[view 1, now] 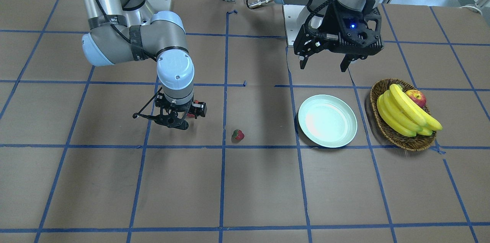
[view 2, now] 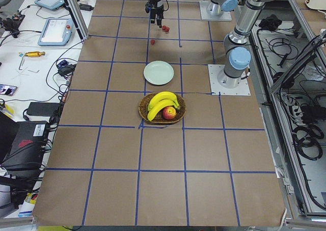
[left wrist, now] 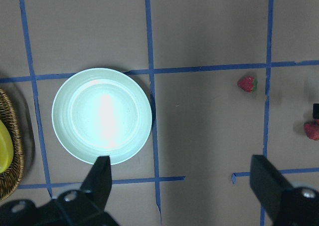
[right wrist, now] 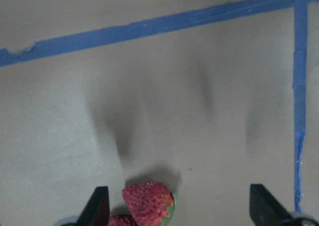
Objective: Collect all strawberries into plate
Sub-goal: 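Return the right gripper to the remaining strawberries and grasp one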
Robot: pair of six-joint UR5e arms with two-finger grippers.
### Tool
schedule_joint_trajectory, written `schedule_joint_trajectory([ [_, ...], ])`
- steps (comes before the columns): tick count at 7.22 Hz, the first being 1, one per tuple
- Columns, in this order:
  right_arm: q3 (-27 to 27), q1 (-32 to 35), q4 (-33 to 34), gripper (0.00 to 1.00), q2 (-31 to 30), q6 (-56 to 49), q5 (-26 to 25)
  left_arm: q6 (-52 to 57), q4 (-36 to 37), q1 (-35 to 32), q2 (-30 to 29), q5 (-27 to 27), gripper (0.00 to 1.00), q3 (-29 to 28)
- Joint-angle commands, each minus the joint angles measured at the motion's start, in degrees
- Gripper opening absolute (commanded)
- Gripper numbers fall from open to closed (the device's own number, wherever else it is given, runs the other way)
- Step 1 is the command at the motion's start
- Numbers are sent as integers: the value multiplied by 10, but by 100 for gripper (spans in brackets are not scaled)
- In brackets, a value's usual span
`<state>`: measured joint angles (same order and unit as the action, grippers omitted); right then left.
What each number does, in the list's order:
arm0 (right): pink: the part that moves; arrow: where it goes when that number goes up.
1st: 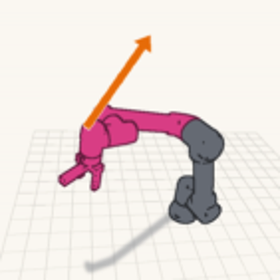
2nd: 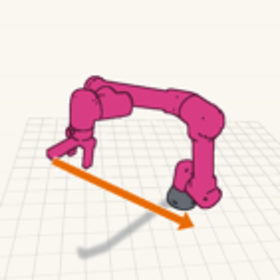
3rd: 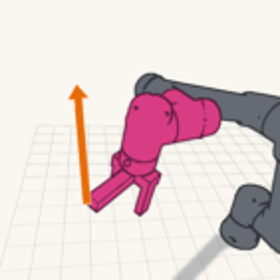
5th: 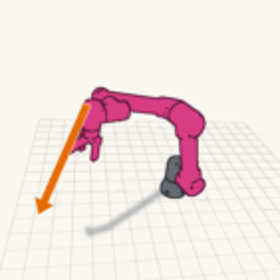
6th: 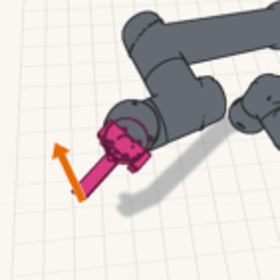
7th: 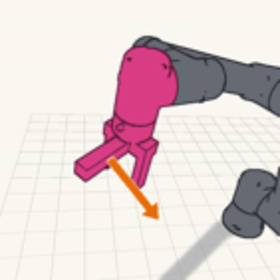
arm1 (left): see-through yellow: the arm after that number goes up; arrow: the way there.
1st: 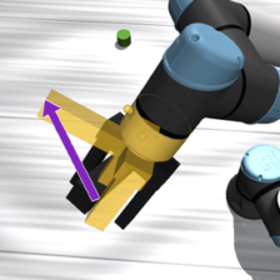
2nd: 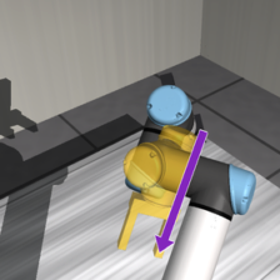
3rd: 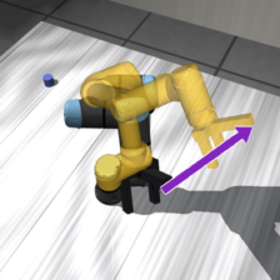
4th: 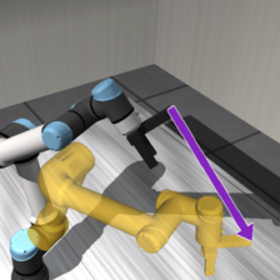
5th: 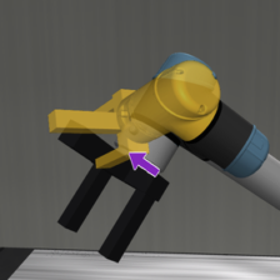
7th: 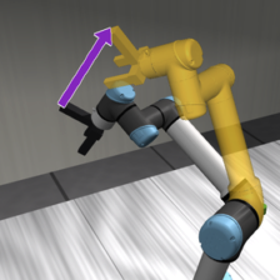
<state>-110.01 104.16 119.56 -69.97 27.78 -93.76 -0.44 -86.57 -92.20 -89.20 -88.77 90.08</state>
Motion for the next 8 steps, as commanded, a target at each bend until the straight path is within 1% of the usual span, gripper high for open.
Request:
schedule_joint_trajectory([
  [1, -11, -3, 17, 93, 4, 52, 9, 0, 0, 0, 0, 0, 100, 0],
  [2, -20, -3, 29, 92, 13, 52, 25, 0, 0, 0, 0, 1, 100, 0],
  [3, -38, -3, 57, 88, 14, 52, 30, 0, 0, 0, 0, 0, 100, 0],
  [4, -47, -3, 67, 81, 14, 47, 30, 0, 0, 0, 1, 0, 100, 0],
  [5, -45, -3, 65, 54, 12, 46, 29, 0, 0, 0, 1, 0, 100, 0],
  [6, -43, -3, 63, 38, 9, 46, 30, 0, 0, 0, 1, 0, 100, 1],
  [8, -41, -3, 60, 30, 6, 46, 32, 0, 0, 0, 1, 1, 100, 1],
])
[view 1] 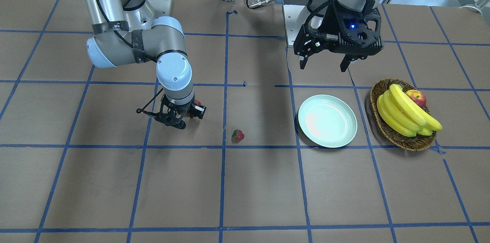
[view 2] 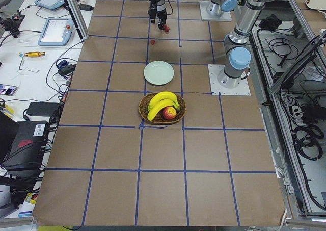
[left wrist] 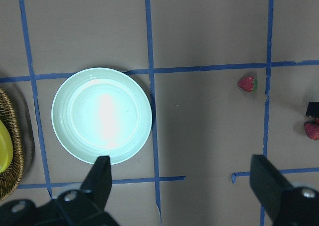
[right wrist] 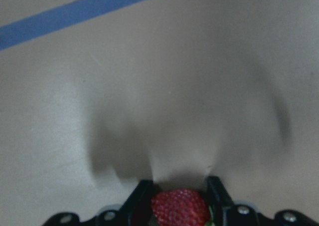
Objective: Collect all strawberries into plate
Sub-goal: 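Return the right gripper to the remaining strawberries and grasp one, then carry the strawberry toward the plate and release it beside it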
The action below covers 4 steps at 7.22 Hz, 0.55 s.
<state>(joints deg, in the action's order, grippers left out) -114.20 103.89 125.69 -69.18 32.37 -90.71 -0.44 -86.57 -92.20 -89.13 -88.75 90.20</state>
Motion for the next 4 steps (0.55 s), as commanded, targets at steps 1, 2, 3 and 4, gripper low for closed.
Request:
schedule_joint_trajectory([
  [1, 0, 0, -1, 29, -2, 1, 5, 0, 0, 0, 0, 1, 100, 1],
  [2, 2, 0, -1, 27, -2, 1, 5, 0, 0, 0, 0, 0, 100, 1],
  [3, 19, -1, -3, 26, -9, -2, 4, 0, 0, 0, 0, 0, 100, 1],
  [4, 62, 0, -27, 26, -12, -19, 4, 0, 0, 0, 0, 1, 100, 0],
])
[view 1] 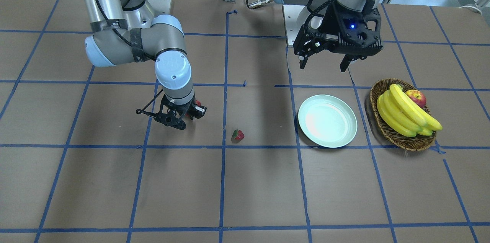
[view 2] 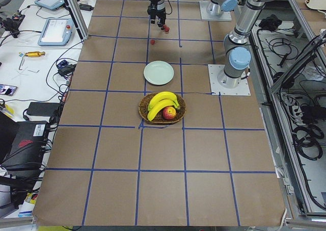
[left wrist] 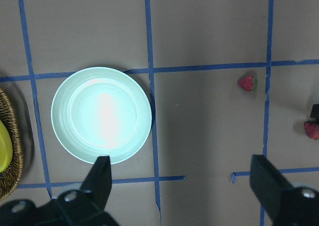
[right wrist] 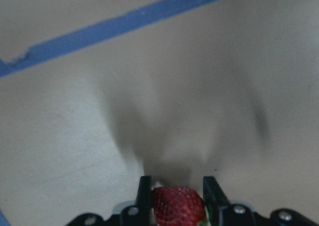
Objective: Collect all strawberries into plate
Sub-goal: 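Carry the strawberry toward the plate and release it beside it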
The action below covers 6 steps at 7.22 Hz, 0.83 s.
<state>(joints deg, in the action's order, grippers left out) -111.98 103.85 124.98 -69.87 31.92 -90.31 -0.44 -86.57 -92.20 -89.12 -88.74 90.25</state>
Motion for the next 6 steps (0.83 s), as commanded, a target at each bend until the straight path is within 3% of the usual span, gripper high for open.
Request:
schedule_joint_trajectory([
  [1, 93, 5, -65, 26, -4, -16, 16, 0, 0, 0, -1, 1, 100, -2],
  [2, 115, 6, -82, 26, -3, -19, 35, 0, 0, 0, 0, 1, 100, -1],
  [6, 112, 179, 59, 27, 52, 47, 78, 0, 0, 0, -1, 1, 100, -1],
])
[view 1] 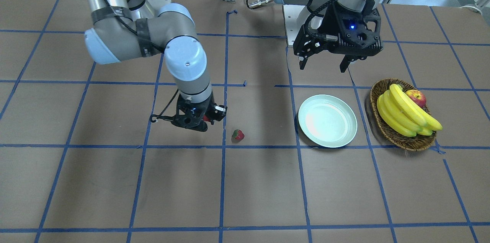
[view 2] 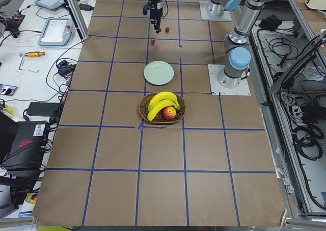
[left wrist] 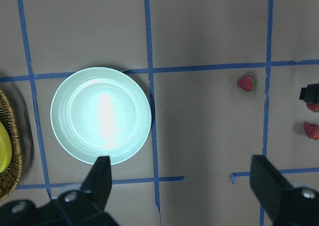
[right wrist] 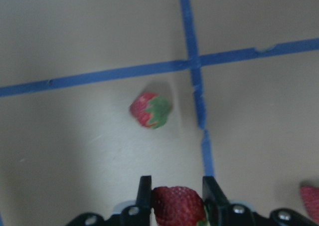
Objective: Collect all strawberries into plate
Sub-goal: 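Carry the strawberry toward the plate and release it beside it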
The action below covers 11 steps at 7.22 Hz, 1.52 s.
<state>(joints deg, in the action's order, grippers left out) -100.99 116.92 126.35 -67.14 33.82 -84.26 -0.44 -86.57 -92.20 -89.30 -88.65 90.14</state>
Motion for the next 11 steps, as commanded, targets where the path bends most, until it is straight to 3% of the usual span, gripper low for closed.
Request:
schedule_joint_trajectory([
  [1, 5, 69, 60, 26, 43, 45, 18, -1, -1, 0, -1, 1, 100, -3],
  [3, 1, 79, 64, 29, 70, 43, 16, 0, -1, 0, 1, 0, 100, -1],
  [4, 0, 78, 61, 41, 68, 44, 10, 0, -1, 0, 2, 0, 100, -1],
  [5, 1, 78, 64, 91, 67, 43, 9, 0, -1, 0, 1, 0, 100, 0],
  [6, 4, 78, 63, 100, 64, 42, 8, 1, -1, 0, 1, 0, 100, 0],
  [8, 0, 67, 37, 100, 30, 14, -3, 1, -1, 0, 2, 0, 100, -1],
  [9, 0, 45, -59, 100, -1, -48, -49, 1, -1, 0, 3, -1, 100, -1],
  [10, -3, 6, -119, 100, -29, -75, -57, 1, -1, 0, 2, 0, 100, -1],
  [11, -23, -36, -126, 100, -40, -110, -56, 1, -1, 0, 1, 0, 100, 0],
])
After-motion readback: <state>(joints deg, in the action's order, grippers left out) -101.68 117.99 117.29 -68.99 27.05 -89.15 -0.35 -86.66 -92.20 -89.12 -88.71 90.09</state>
